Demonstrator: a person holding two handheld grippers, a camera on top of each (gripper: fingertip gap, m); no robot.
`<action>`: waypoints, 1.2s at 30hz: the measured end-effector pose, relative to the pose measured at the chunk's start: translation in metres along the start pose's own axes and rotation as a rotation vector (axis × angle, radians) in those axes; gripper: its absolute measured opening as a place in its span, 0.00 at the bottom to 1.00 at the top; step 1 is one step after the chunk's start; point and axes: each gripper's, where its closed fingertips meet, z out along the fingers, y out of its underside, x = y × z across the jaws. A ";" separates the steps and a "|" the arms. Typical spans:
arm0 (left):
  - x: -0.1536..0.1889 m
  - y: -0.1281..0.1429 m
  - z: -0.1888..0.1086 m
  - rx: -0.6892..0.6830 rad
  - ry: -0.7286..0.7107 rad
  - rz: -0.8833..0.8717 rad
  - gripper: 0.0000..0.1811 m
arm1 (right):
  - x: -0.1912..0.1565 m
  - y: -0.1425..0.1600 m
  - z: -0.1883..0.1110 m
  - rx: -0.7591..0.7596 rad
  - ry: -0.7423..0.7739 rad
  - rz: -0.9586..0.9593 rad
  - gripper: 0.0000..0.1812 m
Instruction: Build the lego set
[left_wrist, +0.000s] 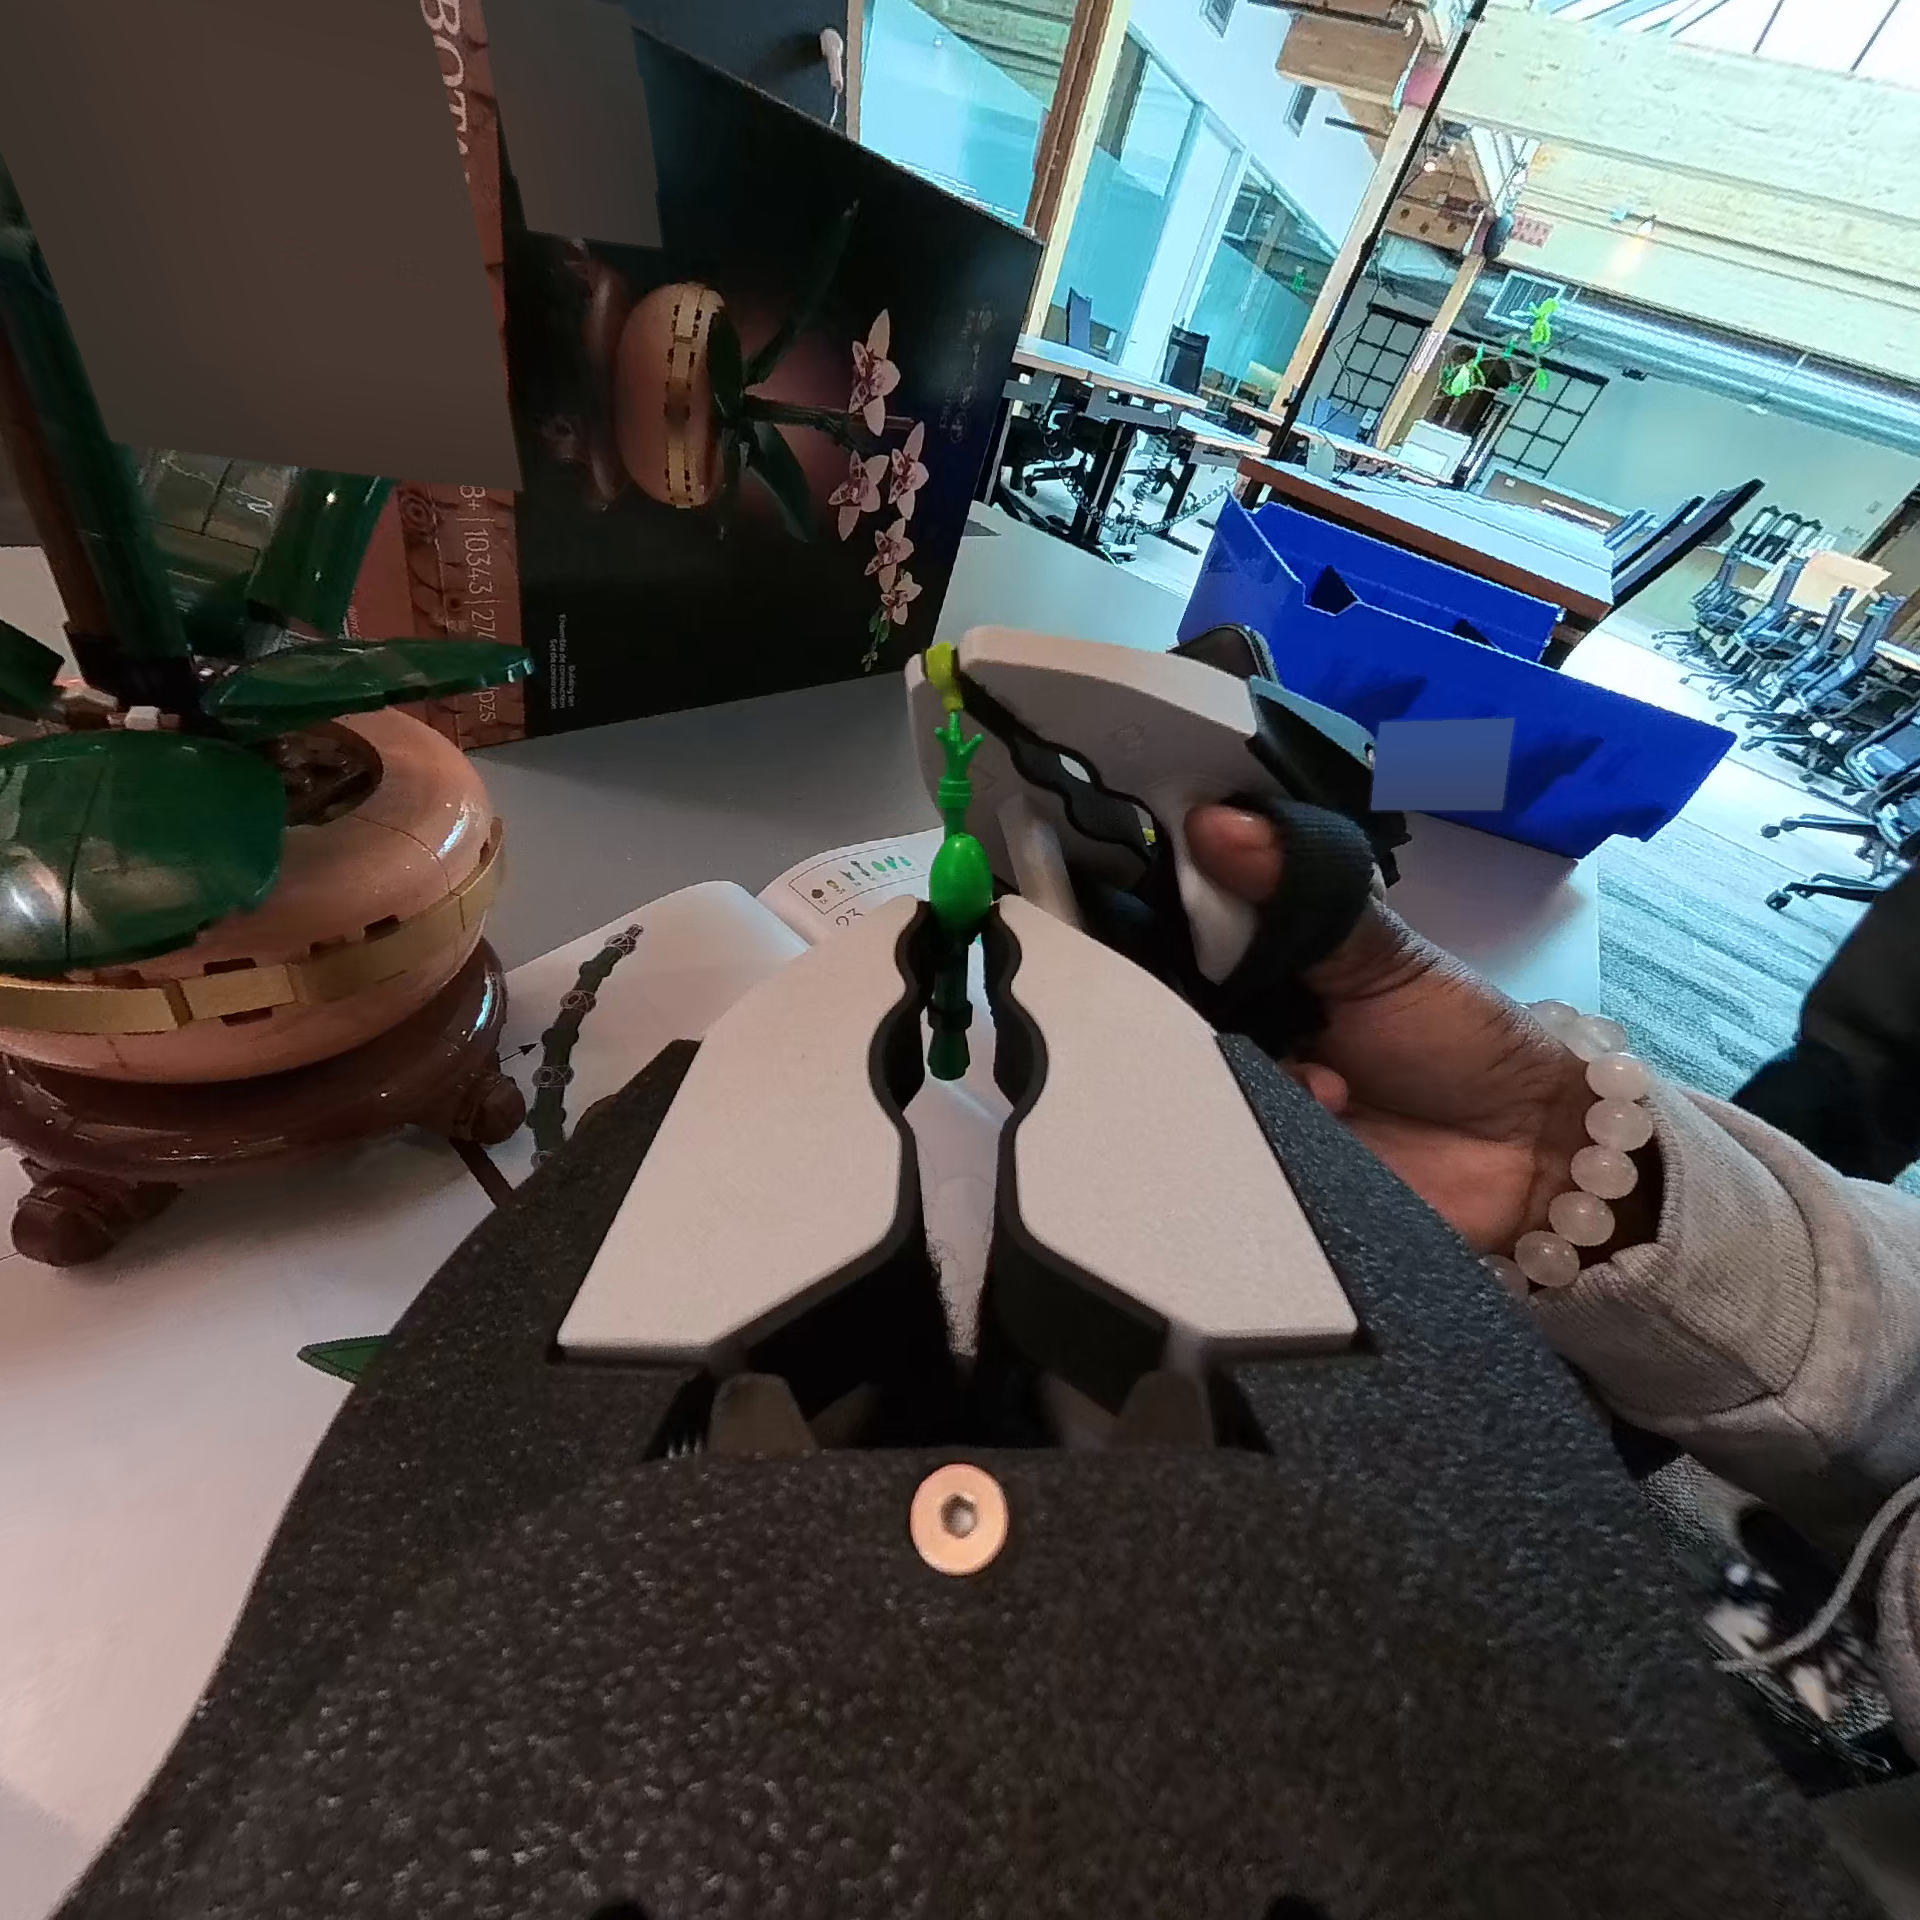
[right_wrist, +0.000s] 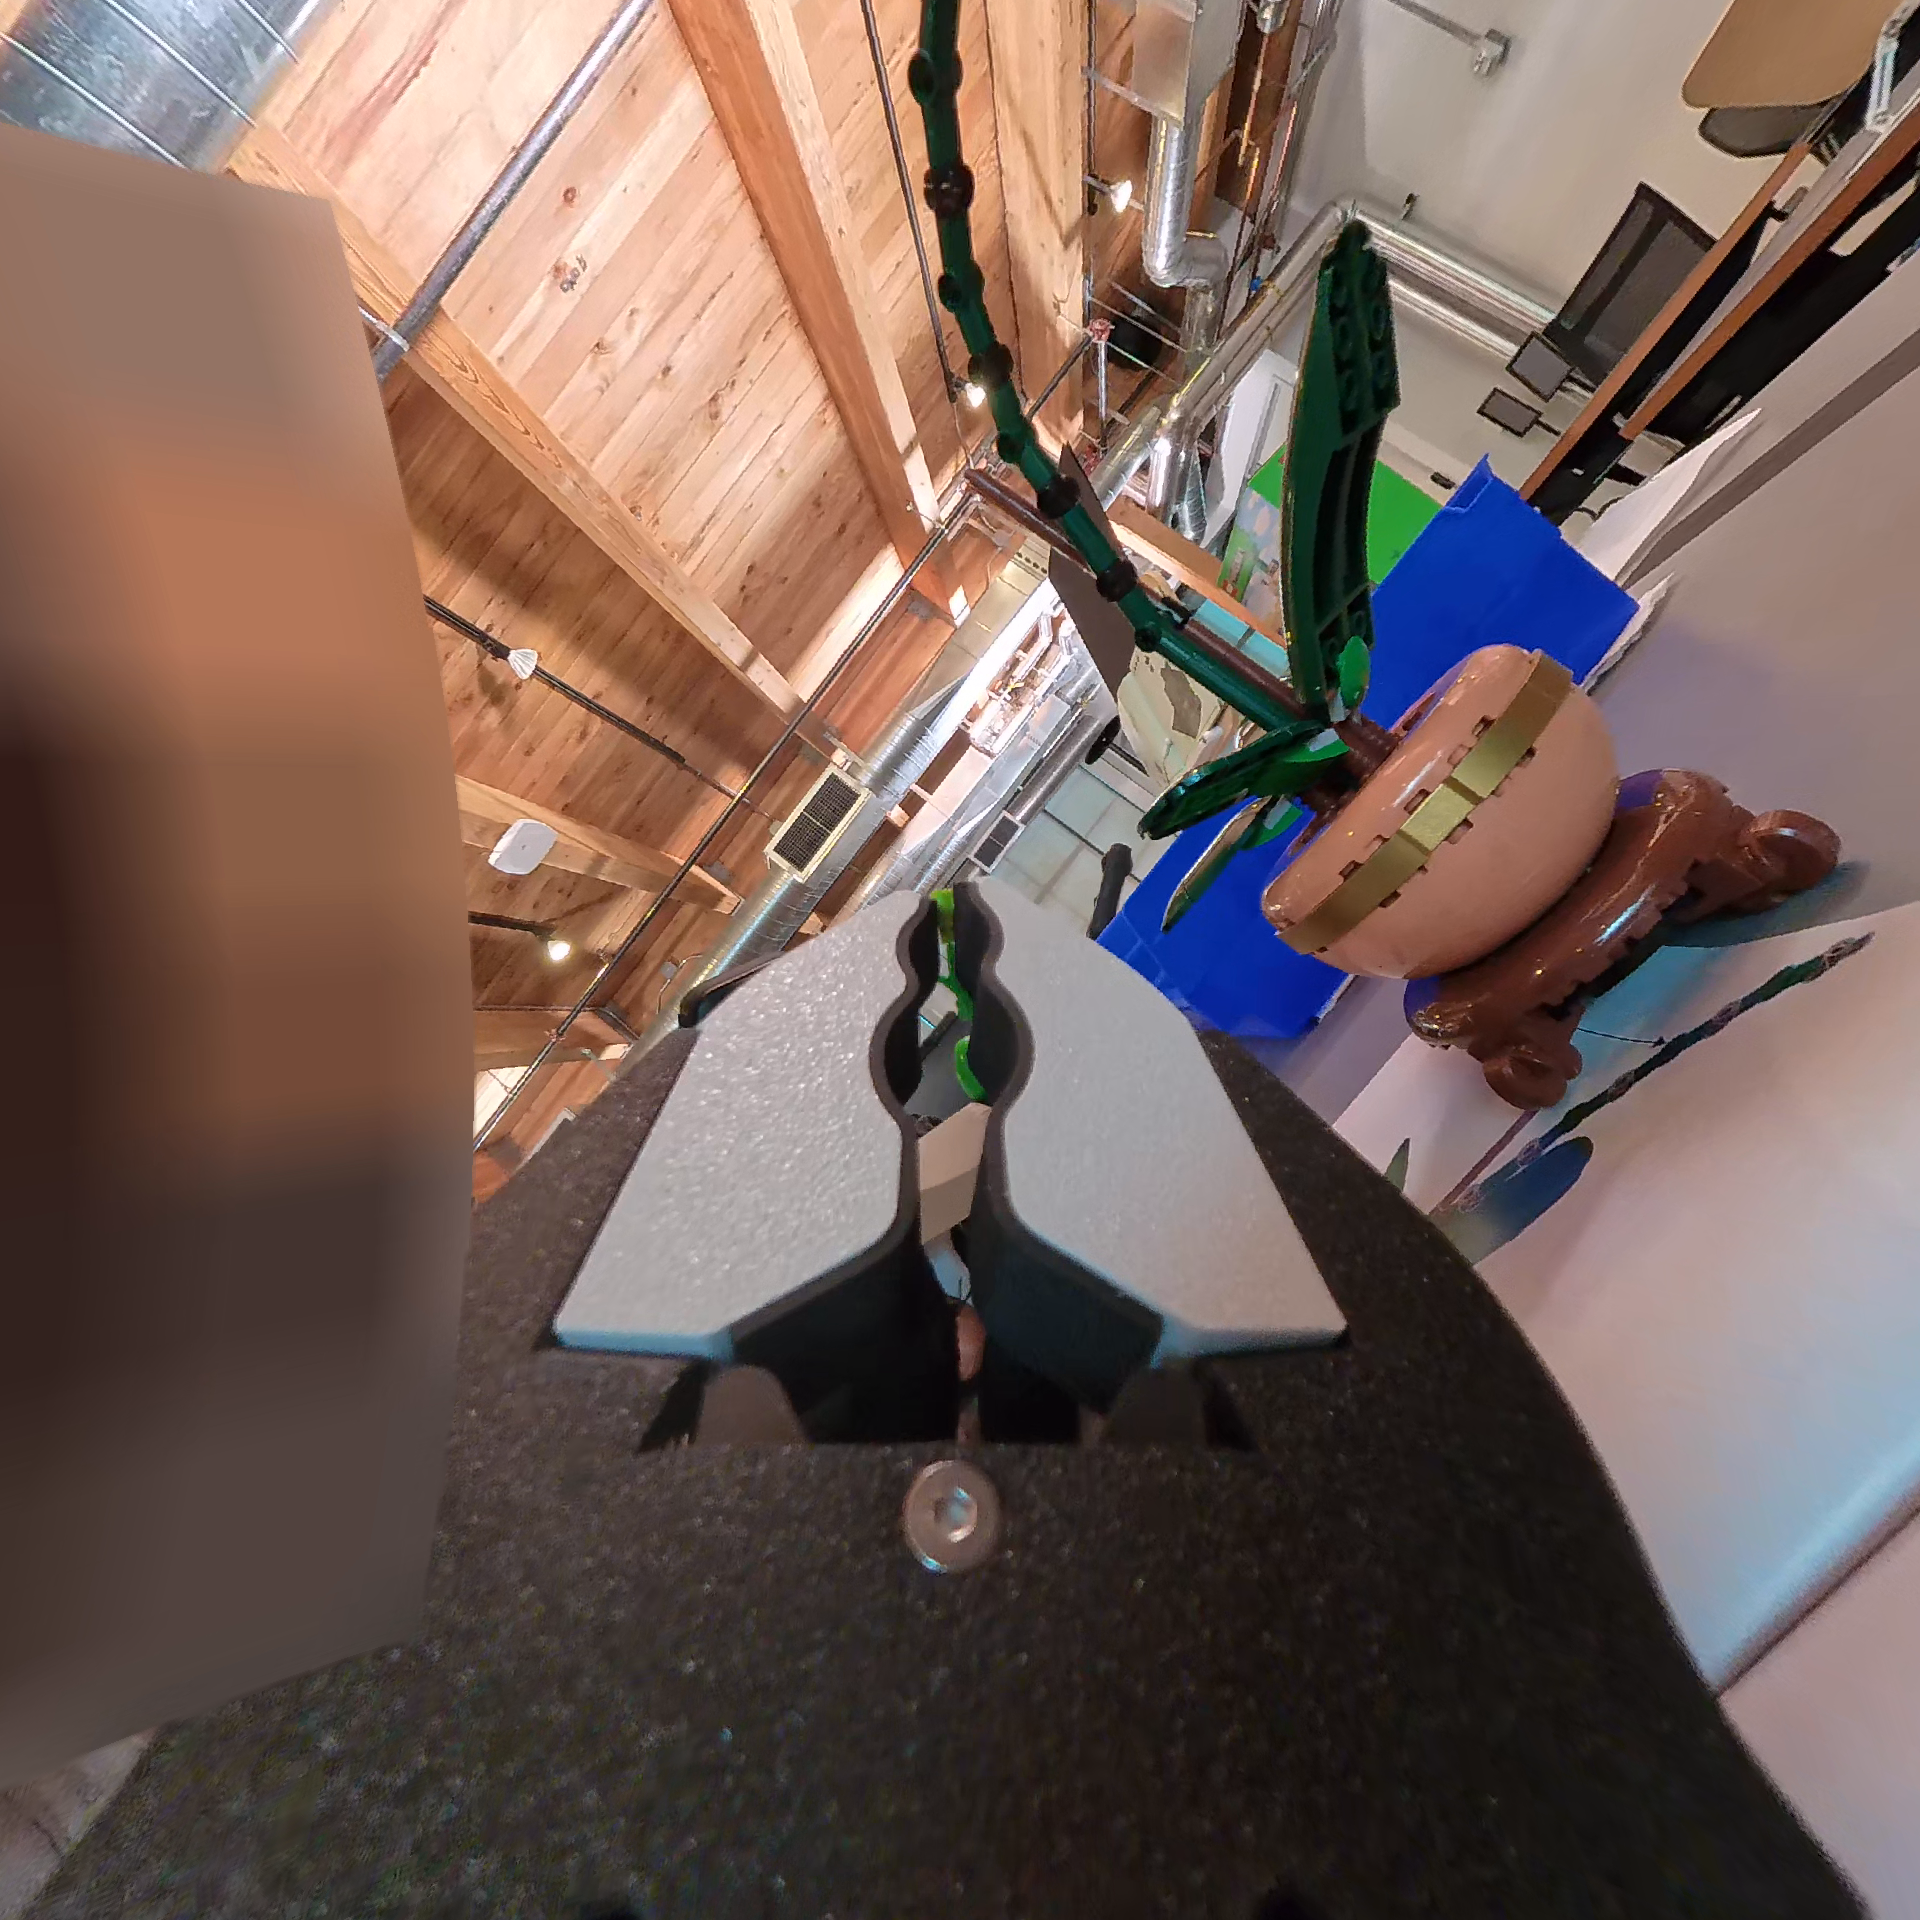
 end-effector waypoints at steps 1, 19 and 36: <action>0.000 0.000 0.000 -0.001 -0.001 0.000 0.04 | 0.000 0.000 0.000 0.000 0.001 0.003 0.02; -0.003 0.000 0.000 -0.003 -0.010 -0.018 0.04 | 0.002 0.004 0.000 -0.023 0.020 -0.004 0.01; -0.007 0.011 -0.004 -0.121 0.021 0.113 0.04 | 0.006 0.014 -0.001 -0.151 0.088 -0.107 0.00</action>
